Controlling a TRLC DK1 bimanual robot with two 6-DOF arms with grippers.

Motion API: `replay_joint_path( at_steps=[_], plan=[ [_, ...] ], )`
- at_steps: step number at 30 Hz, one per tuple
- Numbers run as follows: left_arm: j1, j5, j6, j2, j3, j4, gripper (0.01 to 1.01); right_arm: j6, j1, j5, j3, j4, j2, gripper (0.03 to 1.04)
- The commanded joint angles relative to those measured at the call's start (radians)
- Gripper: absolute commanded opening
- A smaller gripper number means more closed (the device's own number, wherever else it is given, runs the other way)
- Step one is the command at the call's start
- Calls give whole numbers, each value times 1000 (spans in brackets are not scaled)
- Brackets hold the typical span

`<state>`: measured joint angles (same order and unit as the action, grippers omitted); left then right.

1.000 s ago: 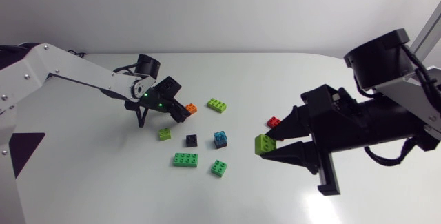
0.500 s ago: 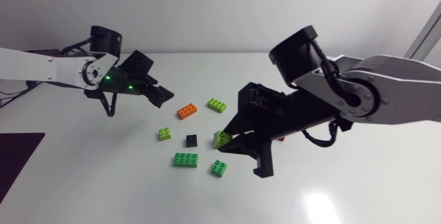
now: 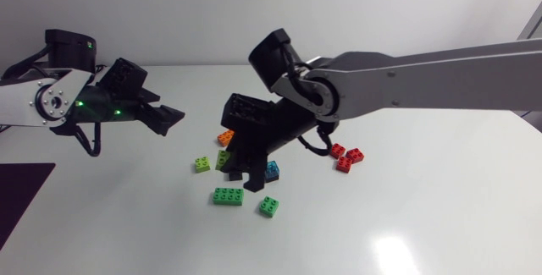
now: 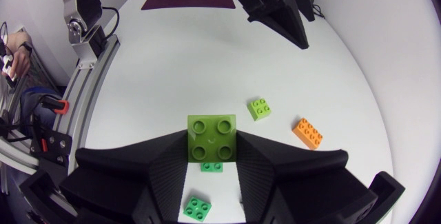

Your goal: Separate the duplo bricks

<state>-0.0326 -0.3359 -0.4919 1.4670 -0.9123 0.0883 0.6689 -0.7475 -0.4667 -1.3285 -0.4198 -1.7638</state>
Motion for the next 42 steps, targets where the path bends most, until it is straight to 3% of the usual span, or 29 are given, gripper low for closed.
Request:
replay_joint_path(
  at_steps=[1,9,19,42],
  plan=[
    [13,-3,27,-65,39,-16,982,-17,-23,13,-74,-20,-72,257],
    [39,-5,26,-152,105,-33,982,8,-50,42,-301,-125,-276,257],
    [80,-29,10,-158,128,-39,982,15,-75,56,-456,-197,-416,259],
    [125,-64,-25,-181,144,-28,982,26,-135,218,-637,-295,-603,261]
  ],
)
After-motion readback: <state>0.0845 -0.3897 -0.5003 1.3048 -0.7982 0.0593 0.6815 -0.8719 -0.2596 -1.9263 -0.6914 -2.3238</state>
